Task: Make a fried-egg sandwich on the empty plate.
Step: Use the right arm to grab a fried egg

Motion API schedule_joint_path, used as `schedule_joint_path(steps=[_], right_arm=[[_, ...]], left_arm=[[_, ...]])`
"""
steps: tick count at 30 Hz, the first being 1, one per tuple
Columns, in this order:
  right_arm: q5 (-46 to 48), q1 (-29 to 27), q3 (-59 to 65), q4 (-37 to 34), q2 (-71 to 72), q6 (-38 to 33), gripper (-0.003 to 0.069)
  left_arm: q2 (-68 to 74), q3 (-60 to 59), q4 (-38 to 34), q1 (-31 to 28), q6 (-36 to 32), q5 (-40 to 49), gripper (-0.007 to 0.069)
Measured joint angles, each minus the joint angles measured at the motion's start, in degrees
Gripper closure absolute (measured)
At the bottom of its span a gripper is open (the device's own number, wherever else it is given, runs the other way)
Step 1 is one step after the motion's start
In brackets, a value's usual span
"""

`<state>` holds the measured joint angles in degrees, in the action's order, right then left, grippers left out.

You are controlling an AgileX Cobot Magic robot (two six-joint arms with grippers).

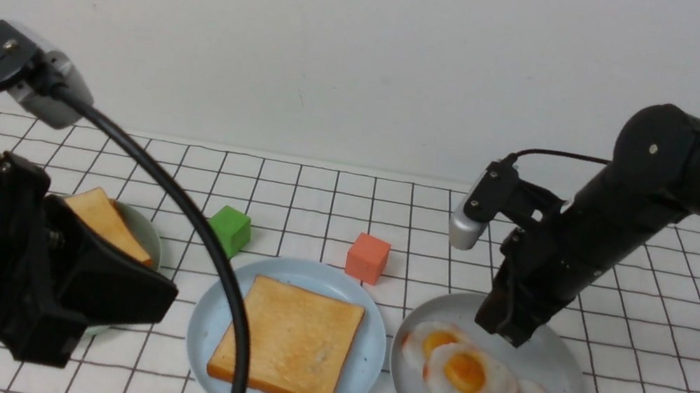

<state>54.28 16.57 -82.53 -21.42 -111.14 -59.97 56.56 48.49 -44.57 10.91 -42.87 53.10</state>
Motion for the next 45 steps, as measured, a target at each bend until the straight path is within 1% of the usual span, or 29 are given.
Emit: schedule_joint_path(steps=[4,6,7,8,12,15,18,20,23,25,27,29,30,32,33,35,40,42,45], right_arm=[[2.2,0.4,0.0,0.1,0.0,0.7,0.0648],[3.3,1.1,0.0,0.2,0.0,1.5,0.0627],[3.9,2.2,0.0,0.9,0.0,3.0,0.0589],[3.9,2.2,0.0,1.0,0.0,3.2,0.0589],[2.6,4.9,0.0,6.2,0.0,13.9,0.0403],[2.4,5.1,0.0,5.9,0.0,23.2,0.0272],[4.9,5.1,0.0,5.7,0.0,26.6,0.0196],[6.5,5.1,0.0,5.8,0.0,27.9,0.0167],[6.4,4.8,0.0,5.6,0.0,28.6,0.0162],[4.6,4.6,0.0,4.7,0.1,28.7,0.0163],[1.6,4.6,0.0,5.0,0.2,26.3,0.0167],[-1.2,4.6,-0.2,6.4,0.1,19.8,0.0179],[-1.8,4.6,-0.3,7.3,0.0,14.6,0.0188],[-2.0,4.6,-0.5,9.0,-0.4,6.7,0.0218],[-2.0,4.6,-0.5,9.4,-0.5,3.9,0.0234],[-2.0,4.6,-0.5,9.9,-0.6,0.4,0.0267],[-2.3,4.6,-0.5,10.9,-1.2,-1.5,0.0354],[-2.4,4.6,-0.5,11.0,-1.8,-1.6,0.0377],[-3.1,4.6,-0.5,11.6,-2.8,-0.9,0.0390]], left_arm=[[0.0,0.0,0.1,0.0,0.0,0.3,0.0575],[0.0,0.0,0.1,0.0,0.0,0.3,0.0574],[0.0,0.0,0.1,0.0,0.0,0.3,0.0573],[0.0,0.0,0.1,0.0,0.0,0.4,0.0573],[0.0,0.0,0.1,0.0,0.1,0.7,0.0566],[0.0,0.0,0.1,0.0,0.1,0.8,0.0559],[0.0,0.0,0.2,0.0,0.1,0.9,0.0556],[0.0,0.0,0.2,0.0,0.1,1.0,0.0554],[0.0,0.0,0.2,0.0,0.1,1.1,0.0554],[0.0,0.0,0.2,0.0,0.1,1.1,0.0554],[0.0,0.0,0.2,0.0,0.1,1.1,0.0553],[0.0,0.0,0.2,0.0,0.1,1.1,0.0552],[0.0,0.0,0.2,0.0,0.1,1.2,0.0552],[0.0,0.0,0.2,0.0,0.1,1.7,0.0550],[0.0,0.0,0.2,0.0,0.1,2.1,0.0550],[0.0,0.0,0.2,0.0,0.1,2.4,0.0550],[0.0,0.0,0.2,0.0,0.1,2.6,0.0545],[0.0,0.0,0.2,0.0,0.1,2.6,0.0541],[0.0,0.0,0.2,0.0,0.1,2.6,0.0534]])
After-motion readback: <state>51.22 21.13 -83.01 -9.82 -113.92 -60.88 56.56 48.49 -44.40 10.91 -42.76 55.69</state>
